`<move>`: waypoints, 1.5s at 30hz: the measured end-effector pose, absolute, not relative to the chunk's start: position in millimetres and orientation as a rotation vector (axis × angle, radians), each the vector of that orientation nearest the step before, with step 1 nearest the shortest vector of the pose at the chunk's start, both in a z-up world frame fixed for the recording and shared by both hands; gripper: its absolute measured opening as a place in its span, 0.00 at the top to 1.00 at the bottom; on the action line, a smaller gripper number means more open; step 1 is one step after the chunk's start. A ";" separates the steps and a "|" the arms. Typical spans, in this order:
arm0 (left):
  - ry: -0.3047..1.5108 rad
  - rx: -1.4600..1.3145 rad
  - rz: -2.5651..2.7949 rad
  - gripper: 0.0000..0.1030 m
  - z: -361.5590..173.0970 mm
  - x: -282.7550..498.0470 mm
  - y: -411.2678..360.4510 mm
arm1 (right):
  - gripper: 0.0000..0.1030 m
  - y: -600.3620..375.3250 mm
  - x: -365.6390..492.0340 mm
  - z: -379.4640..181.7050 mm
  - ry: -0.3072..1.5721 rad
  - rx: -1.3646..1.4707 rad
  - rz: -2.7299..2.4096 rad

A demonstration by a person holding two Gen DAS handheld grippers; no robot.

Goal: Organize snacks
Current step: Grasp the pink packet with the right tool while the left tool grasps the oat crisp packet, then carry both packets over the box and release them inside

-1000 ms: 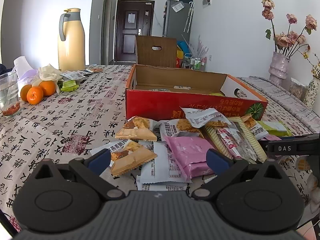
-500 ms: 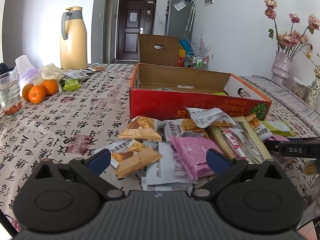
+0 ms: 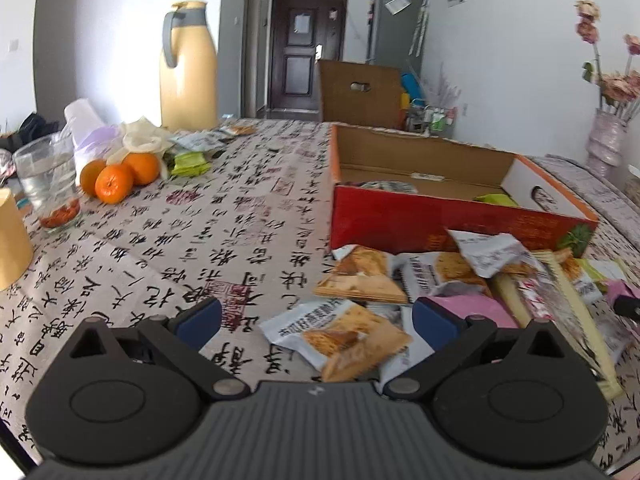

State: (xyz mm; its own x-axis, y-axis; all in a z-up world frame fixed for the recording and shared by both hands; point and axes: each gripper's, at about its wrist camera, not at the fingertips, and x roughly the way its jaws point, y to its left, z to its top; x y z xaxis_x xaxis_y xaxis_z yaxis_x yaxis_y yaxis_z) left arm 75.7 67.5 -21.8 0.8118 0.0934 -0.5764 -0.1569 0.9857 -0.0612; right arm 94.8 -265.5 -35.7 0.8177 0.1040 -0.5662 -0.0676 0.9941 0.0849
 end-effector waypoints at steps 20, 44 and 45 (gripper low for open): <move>0.749 -0.137 0.263 0.17 -32.1 95.2 85.1 | 0.40 -264.5 92.6 -42.2 0.623 0.075 0.091; 0.706 -0.063 0.202 0.59 -29.5 87.9 84.1 | 0.40 -263.5 87.2 -38.4 0.605 0.073 0.097; 0.698 -0.062 0.198 0.59 -27.4 87.4 83.4 | 0.40 -263.7 87.1 -37.8 0.602 0.074 0.097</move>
